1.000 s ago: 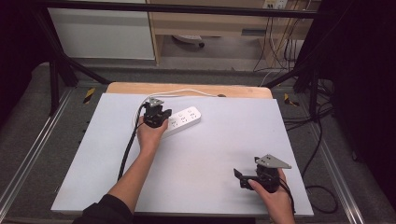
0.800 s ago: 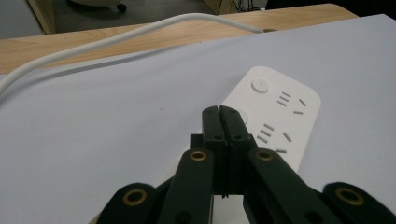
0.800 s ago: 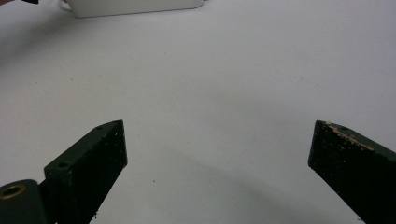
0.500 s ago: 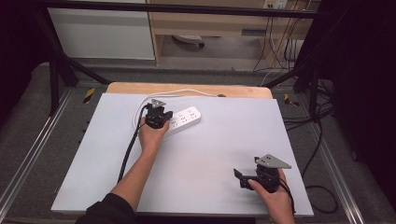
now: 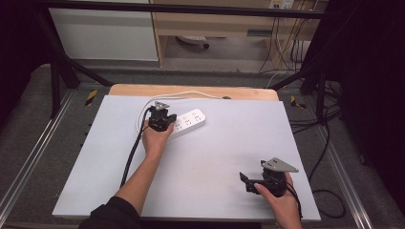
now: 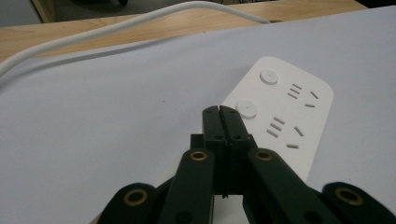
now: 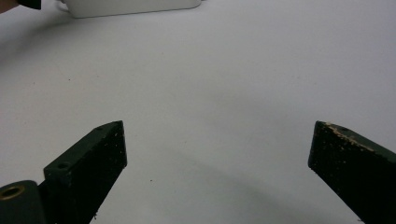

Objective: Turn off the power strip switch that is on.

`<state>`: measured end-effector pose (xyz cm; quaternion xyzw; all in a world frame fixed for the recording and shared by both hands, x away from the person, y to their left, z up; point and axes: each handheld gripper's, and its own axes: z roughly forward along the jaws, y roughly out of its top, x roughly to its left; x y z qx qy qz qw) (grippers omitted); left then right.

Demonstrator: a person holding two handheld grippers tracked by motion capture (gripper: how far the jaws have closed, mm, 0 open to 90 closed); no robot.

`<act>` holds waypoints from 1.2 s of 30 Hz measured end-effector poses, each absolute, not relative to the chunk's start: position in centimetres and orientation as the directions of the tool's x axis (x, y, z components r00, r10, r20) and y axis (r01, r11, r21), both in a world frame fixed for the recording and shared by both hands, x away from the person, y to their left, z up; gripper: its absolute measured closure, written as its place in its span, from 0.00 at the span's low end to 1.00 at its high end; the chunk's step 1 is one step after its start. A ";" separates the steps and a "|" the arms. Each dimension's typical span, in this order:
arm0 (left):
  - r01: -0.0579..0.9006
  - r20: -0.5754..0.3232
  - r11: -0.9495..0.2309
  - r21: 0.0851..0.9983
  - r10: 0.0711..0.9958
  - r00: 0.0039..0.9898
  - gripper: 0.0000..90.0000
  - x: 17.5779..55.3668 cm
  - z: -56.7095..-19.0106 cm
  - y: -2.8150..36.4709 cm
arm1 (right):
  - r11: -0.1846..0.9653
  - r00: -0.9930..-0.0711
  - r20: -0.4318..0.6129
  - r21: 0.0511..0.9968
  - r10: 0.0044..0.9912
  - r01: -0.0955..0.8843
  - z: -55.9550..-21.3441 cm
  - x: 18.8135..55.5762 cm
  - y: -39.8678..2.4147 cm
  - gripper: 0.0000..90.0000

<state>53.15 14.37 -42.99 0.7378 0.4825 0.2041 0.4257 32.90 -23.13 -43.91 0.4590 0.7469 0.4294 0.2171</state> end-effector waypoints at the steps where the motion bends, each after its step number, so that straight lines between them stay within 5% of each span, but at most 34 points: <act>1: 0.540 -0.111 -0.171 0.824 0.887 0.449 1.00 53.1 -43.0 14.4 | 0.210 -0.485 0.071 0.840 0.872 0.501 -43.9 32.9 -23.1 0.06; 36: 0.524 -0.024 -0.250 0.814 0.888 0.460 1.00 53.0 -43.4 14.1 | 0.210 -0.485 0.074 0.838 0.871 0.504 -43.9 32.9 -23.1 0.06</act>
